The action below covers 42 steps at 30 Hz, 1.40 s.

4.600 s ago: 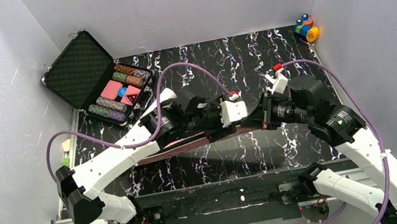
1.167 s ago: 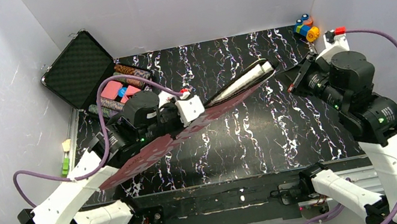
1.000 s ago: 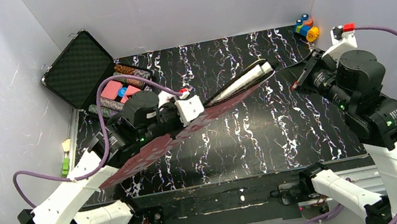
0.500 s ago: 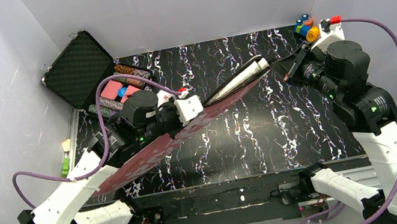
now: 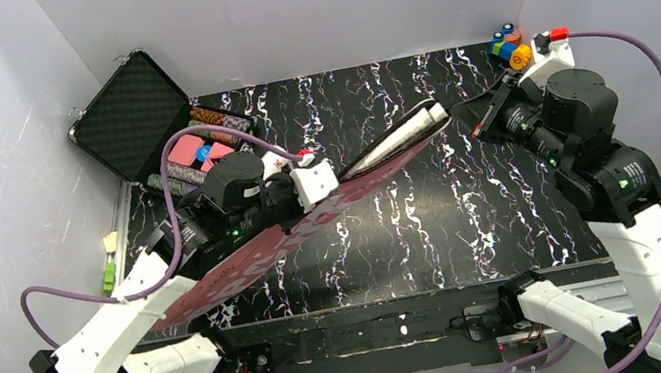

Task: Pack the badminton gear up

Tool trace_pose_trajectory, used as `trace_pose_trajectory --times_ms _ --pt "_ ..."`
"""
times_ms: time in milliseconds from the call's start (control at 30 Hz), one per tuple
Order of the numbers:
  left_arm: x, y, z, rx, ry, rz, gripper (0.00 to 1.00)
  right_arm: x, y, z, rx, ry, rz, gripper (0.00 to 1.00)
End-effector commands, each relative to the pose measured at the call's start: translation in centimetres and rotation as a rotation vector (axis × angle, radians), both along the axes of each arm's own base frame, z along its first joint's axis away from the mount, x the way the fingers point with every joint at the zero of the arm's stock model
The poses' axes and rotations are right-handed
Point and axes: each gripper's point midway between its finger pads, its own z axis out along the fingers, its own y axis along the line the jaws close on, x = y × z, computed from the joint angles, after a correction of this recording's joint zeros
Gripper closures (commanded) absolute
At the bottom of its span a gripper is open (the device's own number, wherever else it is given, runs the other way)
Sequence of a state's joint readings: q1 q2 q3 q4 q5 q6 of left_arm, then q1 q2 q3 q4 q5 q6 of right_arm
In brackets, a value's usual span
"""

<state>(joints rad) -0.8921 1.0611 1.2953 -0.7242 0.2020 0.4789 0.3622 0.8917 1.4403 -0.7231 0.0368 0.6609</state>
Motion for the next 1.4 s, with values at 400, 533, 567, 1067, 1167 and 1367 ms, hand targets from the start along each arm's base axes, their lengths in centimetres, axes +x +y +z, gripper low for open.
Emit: trace_pose_trajectory --times_ms 400,533,567,1067,1167,1367 --pt "-0.2 0.1 2.7 -0.079 -0.087 -0.024 1.0 -0.4 -0.1 0.7 0.013 -0.04 0.004 0.99" --pt "-0.3 0.0 2.7 -0.081 -0.082 -0.027 1.0 -0.3 0.6 -0.5 0.034 -0.012 0.025 0.99" --pt "-0.3 0.0 2.7 -0.082 -0.082 -0.028 1.0 -0.1 0.6 -0.8 0.038 -0.005 0.024 0.99" --pt "-0.1 -0.3 2.7 -0.08 -0.082 -0.031 1.0 -0.6 5.0 -4.6 0.158 0.114 0.211 0.99" --pt "-0.1 -0.4 2.7 -0.08 -0.081 -0.031 1.0 -1.1 5.4 -6.1 0.148 0.149 0.22 0.99" --pt "0.0 -0.4 2.7 -0.08 -0.078 -0.028 1.0 -1.2 1.1 -7.3 -0.049 0.166 0.05 0.99"
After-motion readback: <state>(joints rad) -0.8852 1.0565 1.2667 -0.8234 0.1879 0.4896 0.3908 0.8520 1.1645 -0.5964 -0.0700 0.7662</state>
